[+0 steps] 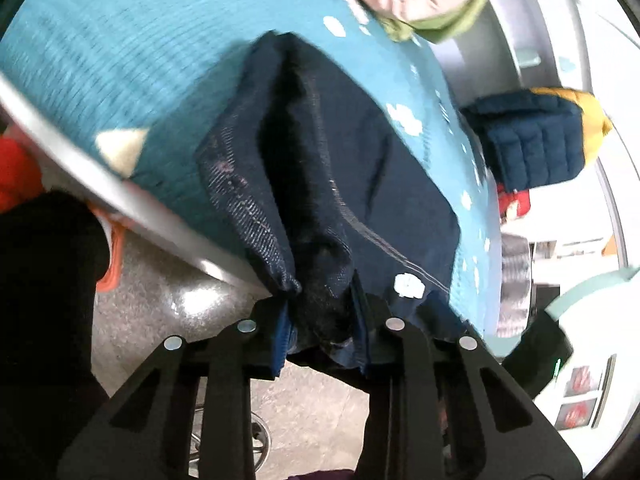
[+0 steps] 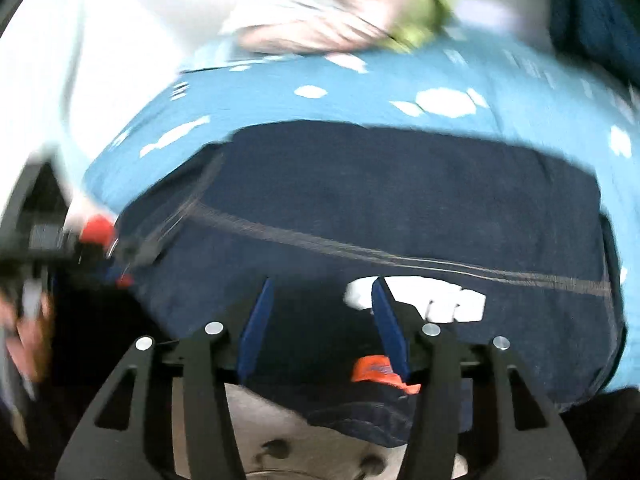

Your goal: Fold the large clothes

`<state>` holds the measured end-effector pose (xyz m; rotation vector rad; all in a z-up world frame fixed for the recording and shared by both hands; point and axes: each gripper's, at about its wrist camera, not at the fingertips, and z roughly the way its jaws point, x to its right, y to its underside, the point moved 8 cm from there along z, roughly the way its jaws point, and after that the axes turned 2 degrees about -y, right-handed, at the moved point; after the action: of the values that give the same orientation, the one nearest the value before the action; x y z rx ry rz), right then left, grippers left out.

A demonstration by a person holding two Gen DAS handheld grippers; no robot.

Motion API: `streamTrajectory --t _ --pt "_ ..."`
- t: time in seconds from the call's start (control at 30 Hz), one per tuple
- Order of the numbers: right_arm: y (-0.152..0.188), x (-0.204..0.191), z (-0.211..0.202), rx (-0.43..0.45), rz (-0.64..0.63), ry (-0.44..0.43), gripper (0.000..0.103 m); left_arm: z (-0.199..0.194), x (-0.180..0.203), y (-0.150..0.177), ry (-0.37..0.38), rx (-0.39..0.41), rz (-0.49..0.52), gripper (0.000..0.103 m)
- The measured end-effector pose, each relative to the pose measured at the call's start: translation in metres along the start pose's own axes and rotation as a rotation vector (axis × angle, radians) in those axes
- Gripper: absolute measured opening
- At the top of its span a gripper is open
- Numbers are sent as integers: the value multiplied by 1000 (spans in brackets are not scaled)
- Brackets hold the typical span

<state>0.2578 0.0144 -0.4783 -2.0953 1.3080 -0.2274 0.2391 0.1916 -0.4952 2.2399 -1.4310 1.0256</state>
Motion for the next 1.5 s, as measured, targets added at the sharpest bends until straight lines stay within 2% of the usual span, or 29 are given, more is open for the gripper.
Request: streamTrajectory --t 0.03,0.13,0.3,0.53,0.57,0.6,0.63,0.67,0.7,0.73,0.77,0.8,0.83,0.87,0.93,1.0,1.07,1.13,1.33,1.4,1.5 --pt "2 -12 -1 18 -31 -7 58 -1 5 0 -2 -4 10 25" --pt "17 -44 -8 44 -123 -52 67 -3 25 -3 -7 -18 54 25" --pt "24 -74 1 71 -221 -53 68 -1 50 -7 -13 -31 86 25" --pt "2 -86 23 128 -217 -12 68 3 64 -8 -30 -51 118 25" --pt "-2 -87 27 124 -219 -1 60 4 66 -9 -33 -55 120 25" --pt "-5 -88 31 117 -223 2 24 5 68 -9 -35 -57 118 25" --pt "-8 -86 35 93 -221 11 14 6 68 -10 -52 -57 117 25" --pt "-9 -82 33 88 -202 11 13 6 70 -11 -59 -52 112 28" --pt "-12 -76 32 81 -164 -19 11 5 72 -11 -52 -53 106 31" --pt "-14 -71 30 79 -143 -29 11 2 75 -10 -49 -46 121 46" --pt "-17 -65 23 82 -112 -36 11 -8 88 -10 -43 1 175 69" --pt "-19 -57 16 87 -63 -56 11 -17 96 -10 -41 44 212 81" --pt "-20 -47 9 89 2 -83 11 -29 108 -9 -21 90 255 86" --pt "-22 -40 4 92 48 -102 11 -43 123 -7 26 129 305 86" --pt "-26 -19 -11 112 170 -153 11 -60 137 -9 84 178 324 87" --pt "-29 1 -26 138 267 -185 11 -67 138 -16 34 233 315 89" --pt "-31 22 -47 179 361 -209 11 -57 132 -24 -99 259 331 89" --pt "-34 39 -65 215 423 -216 11 -28 123 -27 -253 228 350 89" --pt "-11 111 -118 303 666 -199 11 73 137 -6 -271 68 383 89" --pt "6 142 -131 320 734 -142 11 103 147 7 -281 26 432 89" --pt "39 181 -133 296 831 -51 14 143 155 25 -320 -44 503 89"
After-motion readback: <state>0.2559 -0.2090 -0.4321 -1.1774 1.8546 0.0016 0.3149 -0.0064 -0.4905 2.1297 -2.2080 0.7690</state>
